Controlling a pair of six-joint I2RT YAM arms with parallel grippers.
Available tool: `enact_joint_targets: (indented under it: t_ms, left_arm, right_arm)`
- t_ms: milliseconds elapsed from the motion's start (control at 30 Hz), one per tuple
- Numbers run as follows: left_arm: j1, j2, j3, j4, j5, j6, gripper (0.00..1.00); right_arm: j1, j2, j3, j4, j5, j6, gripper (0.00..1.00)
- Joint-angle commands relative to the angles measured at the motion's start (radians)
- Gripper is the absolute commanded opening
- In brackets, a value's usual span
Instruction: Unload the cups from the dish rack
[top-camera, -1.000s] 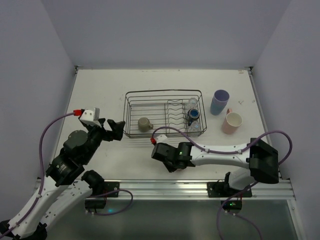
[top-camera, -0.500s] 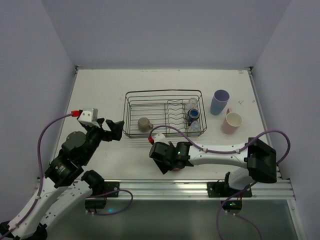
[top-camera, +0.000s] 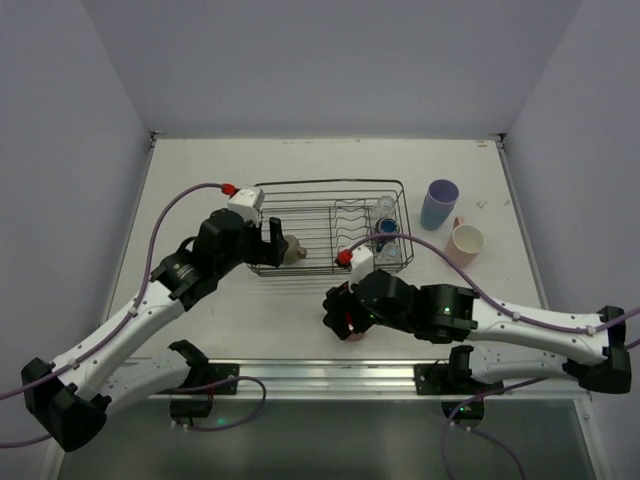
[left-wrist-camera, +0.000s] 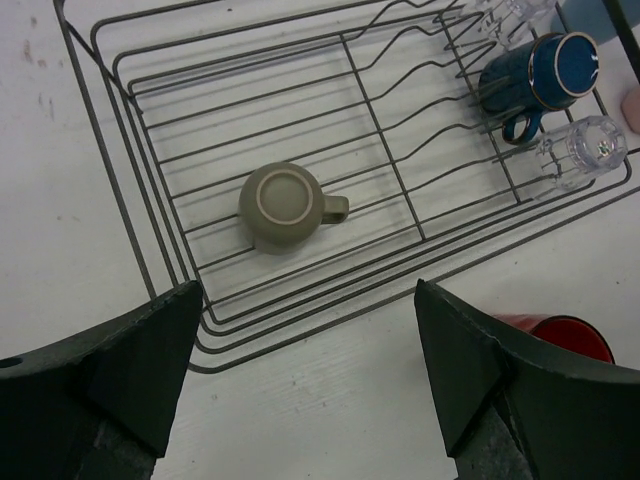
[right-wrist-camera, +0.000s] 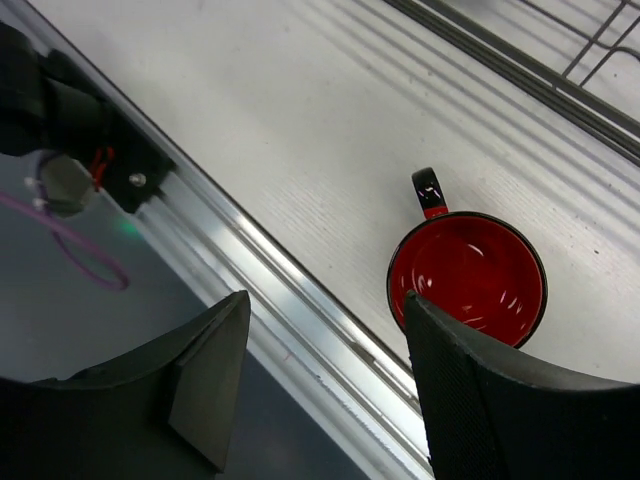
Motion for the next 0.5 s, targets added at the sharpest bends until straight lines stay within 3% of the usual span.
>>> enact_joint_targets:
  t_ms: [0, 233, 467]
  left_arm:
    - [-0.005, 0.075, 0.080, 0.017, 0.009, -0.070, 0.91]
    - [-0.013, 0.317, 0.121, 0.066, -0.073, -0.227, 0.92]
    - [-0.019, 0.545, 0.215, 0.007, -0.221, -0.462, 0.93]
  right_arm:
    - [0.005, -0.124, -0.058, 0.069, -0.019, -0.005, 0.65]
    - [0.005, -0.281, -0.140, 0.115, -0.022, -0.018, 0.65]
    - [0.005, -0.353, -0.209, 0.187, -0.057, -0.035, 0.65]
